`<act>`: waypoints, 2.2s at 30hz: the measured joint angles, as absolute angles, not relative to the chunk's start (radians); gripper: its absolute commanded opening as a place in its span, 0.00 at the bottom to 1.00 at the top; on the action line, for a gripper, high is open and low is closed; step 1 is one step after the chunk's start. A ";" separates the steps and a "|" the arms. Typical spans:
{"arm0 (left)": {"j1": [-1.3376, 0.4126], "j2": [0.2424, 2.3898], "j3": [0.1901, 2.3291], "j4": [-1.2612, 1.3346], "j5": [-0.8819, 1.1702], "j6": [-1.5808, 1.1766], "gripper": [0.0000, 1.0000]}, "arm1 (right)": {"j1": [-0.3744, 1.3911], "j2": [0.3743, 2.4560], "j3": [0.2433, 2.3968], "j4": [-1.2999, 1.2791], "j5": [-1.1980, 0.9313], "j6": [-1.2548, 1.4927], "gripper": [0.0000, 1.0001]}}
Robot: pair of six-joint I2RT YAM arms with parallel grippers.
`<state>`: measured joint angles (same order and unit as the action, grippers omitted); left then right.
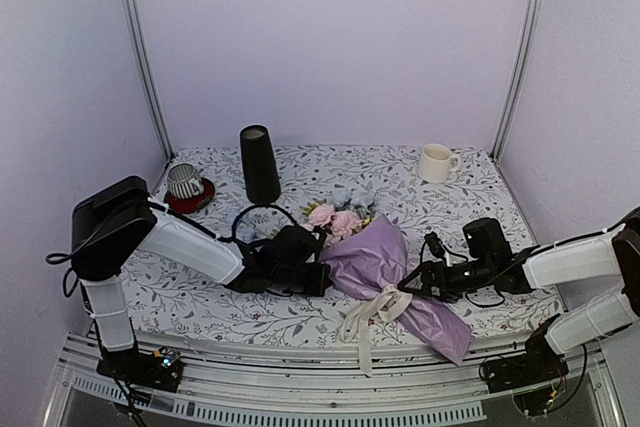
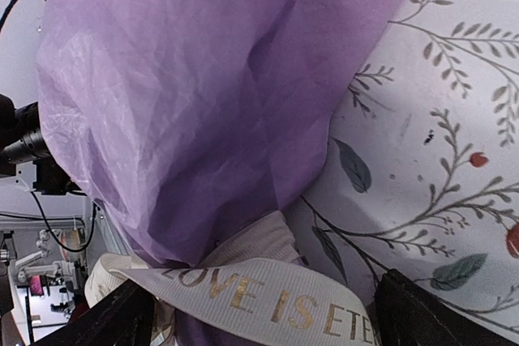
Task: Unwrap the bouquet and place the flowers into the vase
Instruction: Adjust the tied bouquet at the center of the board.
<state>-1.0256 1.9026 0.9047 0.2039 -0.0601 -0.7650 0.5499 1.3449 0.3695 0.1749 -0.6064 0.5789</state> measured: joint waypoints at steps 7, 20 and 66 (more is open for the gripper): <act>-0.988 2.031 1.074 0.194 0.012 -0.707 0.00 | 0.550 1.212 0.336 0.075 -0.483 0.618 0.97; -0.761 2.163 1.291 0.121 0.144 -0.611 0.05 | 0.662 1.364 0.388 0.213 -0.447 0.691 0.95; -0.994 1.308 0.553 0.191 0.017 -0.554 0.38 | 0.724 1.848 0.829 0.461 -0.255 0.871 0.99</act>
